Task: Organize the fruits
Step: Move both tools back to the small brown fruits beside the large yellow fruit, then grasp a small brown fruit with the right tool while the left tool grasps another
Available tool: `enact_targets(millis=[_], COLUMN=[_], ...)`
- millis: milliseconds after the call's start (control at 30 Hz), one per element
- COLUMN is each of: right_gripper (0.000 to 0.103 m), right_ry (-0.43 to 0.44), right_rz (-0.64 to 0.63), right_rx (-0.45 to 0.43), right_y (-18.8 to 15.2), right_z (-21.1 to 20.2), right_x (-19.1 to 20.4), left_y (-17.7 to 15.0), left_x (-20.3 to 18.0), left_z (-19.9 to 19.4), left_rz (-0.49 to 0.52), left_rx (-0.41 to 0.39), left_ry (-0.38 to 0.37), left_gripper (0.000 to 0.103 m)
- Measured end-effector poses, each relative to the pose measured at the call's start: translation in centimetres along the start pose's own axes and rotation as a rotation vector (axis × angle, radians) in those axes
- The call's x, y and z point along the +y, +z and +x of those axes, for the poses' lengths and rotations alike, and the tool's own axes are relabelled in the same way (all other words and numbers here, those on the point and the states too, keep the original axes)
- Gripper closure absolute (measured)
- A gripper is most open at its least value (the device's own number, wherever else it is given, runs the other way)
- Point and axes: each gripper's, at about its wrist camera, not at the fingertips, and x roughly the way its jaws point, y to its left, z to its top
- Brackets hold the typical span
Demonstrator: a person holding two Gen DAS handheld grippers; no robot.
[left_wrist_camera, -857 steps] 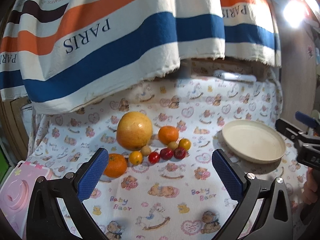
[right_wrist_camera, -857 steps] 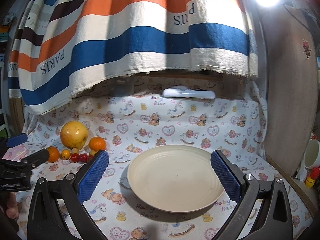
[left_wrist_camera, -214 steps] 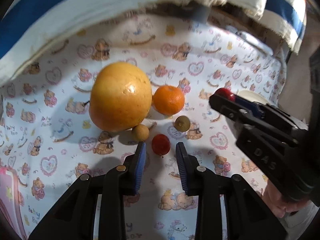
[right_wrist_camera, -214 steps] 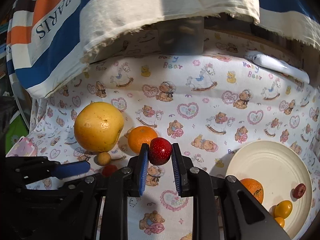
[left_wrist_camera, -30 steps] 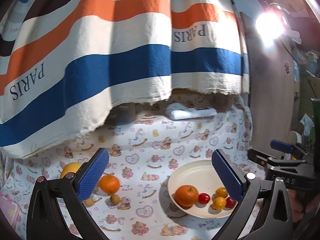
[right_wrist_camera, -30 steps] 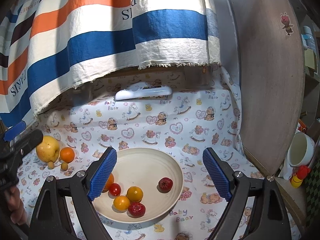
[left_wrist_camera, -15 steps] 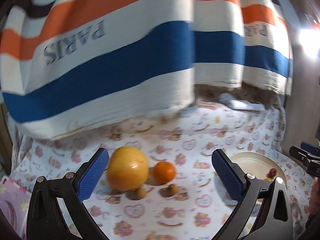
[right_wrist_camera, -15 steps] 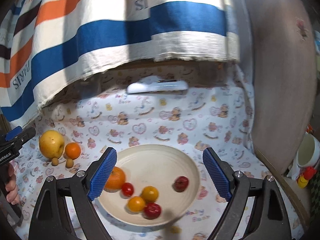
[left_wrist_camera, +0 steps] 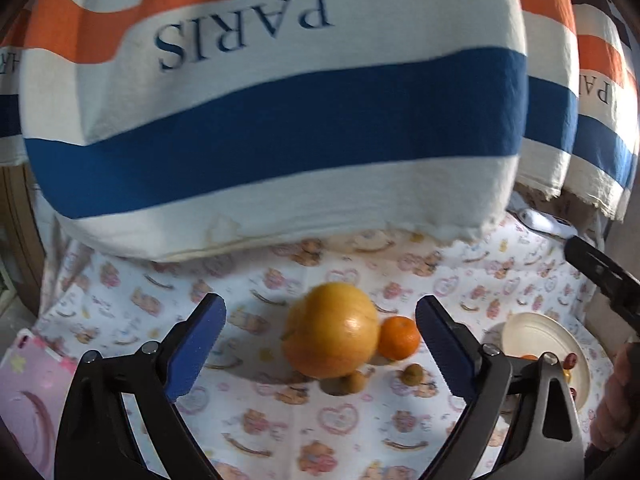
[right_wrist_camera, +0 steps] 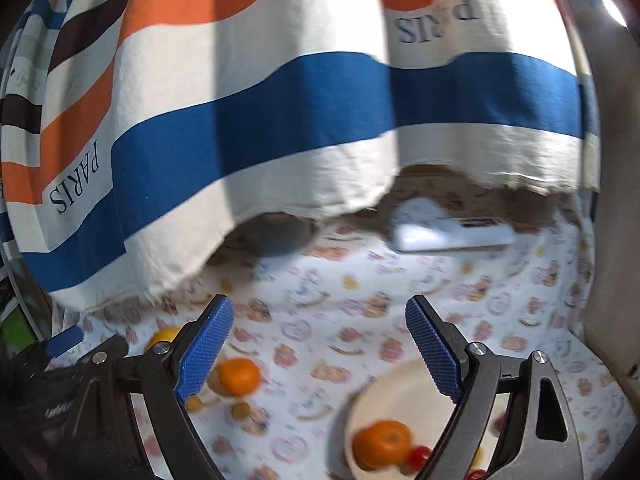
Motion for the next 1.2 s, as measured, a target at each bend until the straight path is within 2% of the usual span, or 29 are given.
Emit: enact_targets(millis=[100, 200, 300, 367, 400, 467, 533, 667, 800, 1000, 1067, 1200], right_gripper=[0.014, 0.014, 0.014, 0.014, 0.014, 0.015, 0.015, 0.015, 0.016, 0.035, 0.047, 0.055], right_ry=[-0.009, 0.050, 0.090, 0.090, 0.096, 0.152, 0.179, 0.196, 0.199, 0.216, 0.229, 0.250], right_rz=[0.014, 0.094, 0.029, -0.016, -0.022, -0.048, -0.018, 0.024, -0.027, -0.079, -0.074, -0.072], right_rx=[-0.010, -0.019, 0.015, 0.042, 0.074, 0.210, 0.280, 0.339, 0.360, 0.399, 0.431, 0.487], right_y=[0.1, -0.3, -1.2, -2.1, -2.6, -3.5, -4.3, -5.4, -6.4, -7.2, -7.6, -8.4], right_z=[1.6, 2.2, 3.2, 4.1, 4.7, 6.7, 8.1, 9.5, 10.1, 10.7, 11.1, 11.9], right_x=[2.1, 2.8, 4.1, 4.7, 4.8, 5.2, 4.8, 3.9, 4.4, 5.3, 5.2, 5.4], left_y=[0.1, 0.1, -0.2, -0.4, -0.6, -0.9, -1.1, -1.2, -1.2, -1.3, -1.3, -1.3], left_x=[1.1, 1.9, 2.1, 1.8, 1.6, 1.4, 1.5, 2.4, 3.2, 3.8, 3.8, 3.6], left_z=[0.3, 0.9, 1.4, 2.0, 2.5, 2.9, 3.4, 3.8, 4.0, 4.4, 4.4, 4.6], left_rz=[-0.035, -0.067, -0.046, -0.017, 0.008, 0.025, 0.027, -0.014, -0.037, -0.063, -0.062, -0.054], left_rx=[0.032, 0.067, 0.069, 0.102, 0.134, 0.157, 0.192, 0.225, 0.238, 0.253, 0.254, 0.262], left_ry=[-0.003, -0.007, 0.011, 0.034, 0.046, 0.042, 0.060, 0.056, 0.081, 0.093, 0.091, 0.093], left_gripper=[0.008, 0.008, 0.008, 0.008, 0.008, 0.009, 0.009, 0.009, 0.009, 0.009, 0.009, 0.009])
